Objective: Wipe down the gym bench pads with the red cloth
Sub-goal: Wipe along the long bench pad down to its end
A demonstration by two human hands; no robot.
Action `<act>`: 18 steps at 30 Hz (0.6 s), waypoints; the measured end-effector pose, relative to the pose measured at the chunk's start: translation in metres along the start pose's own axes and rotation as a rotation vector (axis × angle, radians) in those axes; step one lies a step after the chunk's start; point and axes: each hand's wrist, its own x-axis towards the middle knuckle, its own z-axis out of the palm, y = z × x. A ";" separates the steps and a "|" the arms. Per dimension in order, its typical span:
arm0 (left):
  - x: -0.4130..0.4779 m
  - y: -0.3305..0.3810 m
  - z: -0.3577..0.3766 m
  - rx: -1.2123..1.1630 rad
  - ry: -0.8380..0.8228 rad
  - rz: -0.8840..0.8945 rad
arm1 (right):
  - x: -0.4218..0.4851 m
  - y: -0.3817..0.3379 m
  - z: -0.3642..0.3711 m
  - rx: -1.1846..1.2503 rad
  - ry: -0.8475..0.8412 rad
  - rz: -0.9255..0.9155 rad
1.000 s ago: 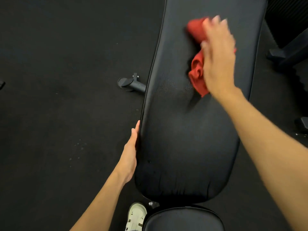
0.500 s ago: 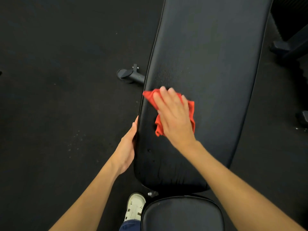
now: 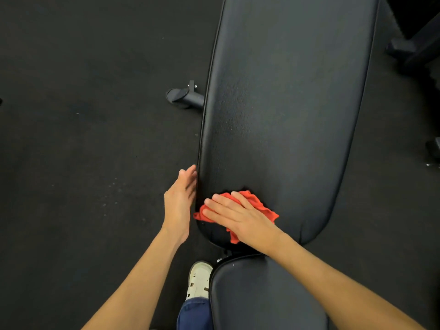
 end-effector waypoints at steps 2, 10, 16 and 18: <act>-0.018 -0.008 -0.004 0.069 0.208 0.055 | -0.002 -0.008 -0.006 0.138 0.054 0.048; -0.063 0.001 0.019 0.193 -0.155 0.200 | 0.028 -0.054 -0.058 1.171 0.659 0.889; -0.033 0.036 0.038 0.591 -0.080 0.658 | 0.020 -0.022 -0.090 1.353 0.862 1.069; -0.017 0.041 0.043 0.840 -0.142 0.819 | 0.010 -0.008 -0.093 1.214 0.901 1.144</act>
